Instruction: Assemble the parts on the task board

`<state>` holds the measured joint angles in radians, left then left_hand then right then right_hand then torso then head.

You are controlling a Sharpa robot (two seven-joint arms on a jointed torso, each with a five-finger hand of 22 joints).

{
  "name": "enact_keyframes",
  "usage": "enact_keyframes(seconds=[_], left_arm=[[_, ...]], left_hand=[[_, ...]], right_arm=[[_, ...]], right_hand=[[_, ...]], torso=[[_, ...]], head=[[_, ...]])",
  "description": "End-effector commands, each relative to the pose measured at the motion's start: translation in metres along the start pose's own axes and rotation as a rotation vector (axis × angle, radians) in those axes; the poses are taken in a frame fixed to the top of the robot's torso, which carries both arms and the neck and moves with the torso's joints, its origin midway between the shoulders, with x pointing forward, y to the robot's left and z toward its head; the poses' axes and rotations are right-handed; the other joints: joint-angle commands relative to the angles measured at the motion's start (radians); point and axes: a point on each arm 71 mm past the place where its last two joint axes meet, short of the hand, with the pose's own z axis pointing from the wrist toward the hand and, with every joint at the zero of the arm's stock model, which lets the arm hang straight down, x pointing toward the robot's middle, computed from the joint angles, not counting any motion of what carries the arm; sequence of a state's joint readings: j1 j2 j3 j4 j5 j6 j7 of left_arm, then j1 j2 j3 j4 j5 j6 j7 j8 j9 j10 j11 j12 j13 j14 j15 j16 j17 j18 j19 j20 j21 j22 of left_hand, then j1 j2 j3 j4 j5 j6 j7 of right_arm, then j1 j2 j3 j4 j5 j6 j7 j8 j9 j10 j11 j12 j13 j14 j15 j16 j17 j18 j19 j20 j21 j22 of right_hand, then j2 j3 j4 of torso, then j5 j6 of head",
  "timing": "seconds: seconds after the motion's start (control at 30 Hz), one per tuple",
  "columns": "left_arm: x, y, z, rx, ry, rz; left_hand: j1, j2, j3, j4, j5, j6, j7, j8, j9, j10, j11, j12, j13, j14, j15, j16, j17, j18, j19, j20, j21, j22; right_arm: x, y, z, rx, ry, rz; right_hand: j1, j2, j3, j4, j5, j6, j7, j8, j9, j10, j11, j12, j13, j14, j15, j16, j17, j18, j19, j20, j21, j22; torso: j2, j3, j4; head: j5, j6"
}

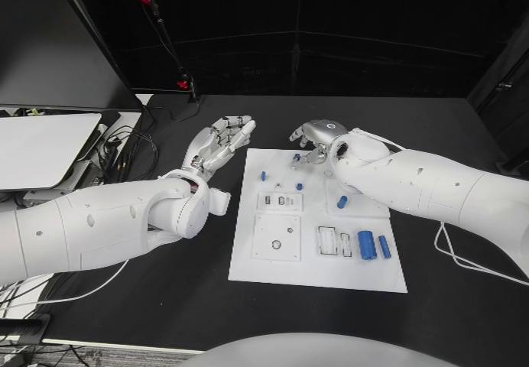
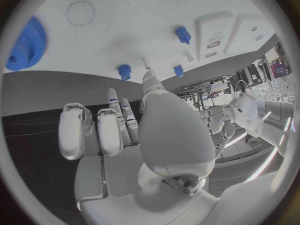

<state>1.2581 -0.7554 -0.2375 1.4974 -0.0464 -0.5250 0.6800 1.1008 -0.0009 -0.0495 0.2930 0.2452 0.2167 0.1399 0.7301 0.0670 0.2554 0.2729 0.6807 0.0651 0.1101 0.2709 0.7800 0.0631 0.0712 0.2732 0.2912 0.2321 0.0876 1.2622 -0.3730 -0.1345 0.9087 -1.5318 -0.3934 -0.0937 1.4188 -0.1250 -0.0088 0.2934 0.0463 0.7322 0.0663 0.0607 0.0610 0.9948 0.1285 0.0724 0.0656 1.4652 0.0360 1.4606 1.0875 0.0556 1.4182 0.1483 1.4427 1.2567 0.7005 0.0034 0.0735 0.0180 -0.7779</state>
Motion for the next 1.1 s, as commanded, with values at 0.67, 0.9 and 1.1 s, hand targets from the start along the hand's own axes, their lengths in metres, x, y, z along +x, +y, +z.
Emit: enact_keyframes(seconds=[0.67,0.9,1.1], left_arm=[[-0.008,-0.016,0.001,0.265,-0.006,0.015],[-0.006,-0.015,0.002,0.264,-0.004,0.014],[-0.005,-0.015,0.002,0.263,-0.001,0.012]], left_hand=[[0.005,0.012,0.007,-0.001,0.005,0.006,0.159,-0.004,-0.002,0.007,-0.002,0.000,-0.001,0.005,0.001,-0.002,0.001,0.012,-0.008,0.000,0.005,0.000],[0.006,0.014,0.006,-0.001,0.005,0.006,0.159,-0.005,-0.002,0.009,-0.003,0.001,0.000,0.006,0.001,-0.001,0.002,0.012,-0.007,0.000,0.006,0.001],[0.007,0.015,0.006,-0.001,0.005,0.006,0.159,-0.005,-0.002,0.011,-0.003,0.002,0.000,0.006,0.001,-0.001,0.002,0.012,-0.007,0.000,0.007,0.001]], right_arm=[[-0.060,-0.089,-0.079,0.038,-0.175,0.726],[-0.058,-0.100,-0.085,0.048,-0.107,0.658],[-0.058,-0.111,-0.085,0.077,-0.131,0.542]], right_hand=[[-0.140,0.120,-0.045,-0.009,0.059,0.078,0.029,0.009,0.010,0.235,-0.081,0.236,0.123,-0.314,-0.044,-0.437,-0.738,0.127,-0.451,-0.044,-0.508,-0.665],[-0.169,0.187,-0.210,-0.009,0.067,-0.039,-0.043,0.073,0.013,0.215,-0.081,1.292,1.176,-0.331,-0.029,-0.153,-0.275,0.117,-0.509,-0.033,-0.564,-0.629],[-0.181,0.168,-0.259,-0.004,0.168,-0.031,-0.017,0.132,0.016,0.576,-0.094,1.498,1.505,0.106,-0.039,0.110,0.483,0.008,-0.102,-0.049,-0.032,0.050]], torso=[[-0.015,-0.0042,-0.0082],[-0.016,-0.0044,-0.0071],[-0.013,-0.0037,-0.0083]], head=[[-0.030,0.022],[-0.049,0.030],[-0.073,0.041]])
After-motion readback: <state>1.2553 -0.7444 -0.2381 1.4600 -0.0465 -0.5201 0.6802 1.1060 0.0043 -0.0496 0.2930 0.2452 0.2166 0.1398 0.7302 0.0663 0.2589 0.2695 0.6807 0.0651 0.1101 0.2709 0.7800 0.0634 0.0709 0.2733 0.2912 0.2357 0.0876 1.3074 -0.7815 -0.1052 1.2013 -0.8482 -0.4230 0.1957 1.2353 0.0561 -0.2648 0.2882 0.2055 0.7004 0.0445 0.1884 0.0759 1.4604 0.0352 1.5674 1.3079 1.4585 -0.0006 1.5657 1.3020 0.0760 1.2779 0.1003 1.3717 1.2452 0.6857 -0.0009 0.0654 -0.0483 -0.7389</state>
